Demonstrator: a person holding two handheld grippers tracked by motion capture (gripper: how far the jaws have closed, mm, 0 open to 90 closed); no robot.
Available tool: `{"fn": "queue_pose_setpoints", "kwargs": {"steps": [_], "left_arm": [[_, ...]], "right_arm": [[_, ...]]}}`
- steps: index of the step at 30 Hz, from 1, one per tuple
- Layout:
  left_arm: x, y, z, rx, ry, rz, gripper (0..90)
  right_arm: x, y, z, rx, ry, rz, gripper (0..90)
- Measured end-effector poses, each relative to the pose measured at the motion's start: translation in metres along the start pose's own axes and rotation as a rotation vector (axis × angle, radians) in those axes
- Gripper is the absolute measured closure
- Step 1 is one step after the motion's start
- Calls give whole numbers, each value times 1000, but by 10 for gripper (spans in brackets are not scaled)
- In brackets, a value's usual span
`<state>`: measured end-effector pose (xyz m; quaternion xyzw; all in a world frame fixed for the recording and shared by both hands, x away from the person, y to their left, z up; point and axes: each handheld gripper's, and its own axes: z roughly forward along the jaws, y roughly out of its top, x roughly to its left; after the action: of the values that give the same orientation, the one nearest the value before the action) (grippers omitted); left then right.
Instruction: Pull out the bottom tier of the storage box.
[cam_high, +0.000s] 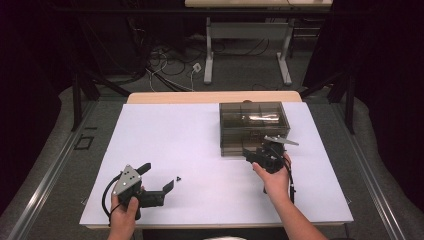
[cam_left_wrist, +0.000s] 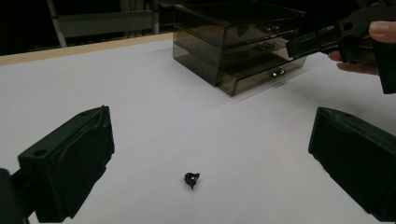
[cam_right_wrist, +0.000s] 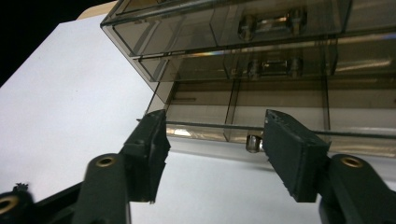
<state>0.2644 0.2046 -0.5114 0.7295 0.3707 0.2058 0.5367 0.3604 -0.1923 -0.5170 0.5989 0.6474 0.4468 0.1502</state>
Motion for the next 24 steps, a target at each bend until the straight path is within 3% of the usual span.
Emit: {"fn": "queue_pose_setpoints", "kwargs": {"steps": [6,12,13,14,20,24], "left_arm": [[1,0,1,1,0,3,4],[2,0,1,-1,-1,-2,4],[2,0,1,-1,-2,-1,4],[2,0,0,2,-5,-3,4],[2,0,0,3,-6,-1,4],[2,0,1,4,-4,1,4]], "right_arm": [[-2,5,-3,16,23,-54,333],[-4,12,-6,49,2,-119,334],[-5,14,-6,52,-4,-121,348],[-8,17,-9,56,-12,-134,418],[-17,24,-14,63,3,-147,444],[-25,31,-18,48,-14,-149,483]]}}
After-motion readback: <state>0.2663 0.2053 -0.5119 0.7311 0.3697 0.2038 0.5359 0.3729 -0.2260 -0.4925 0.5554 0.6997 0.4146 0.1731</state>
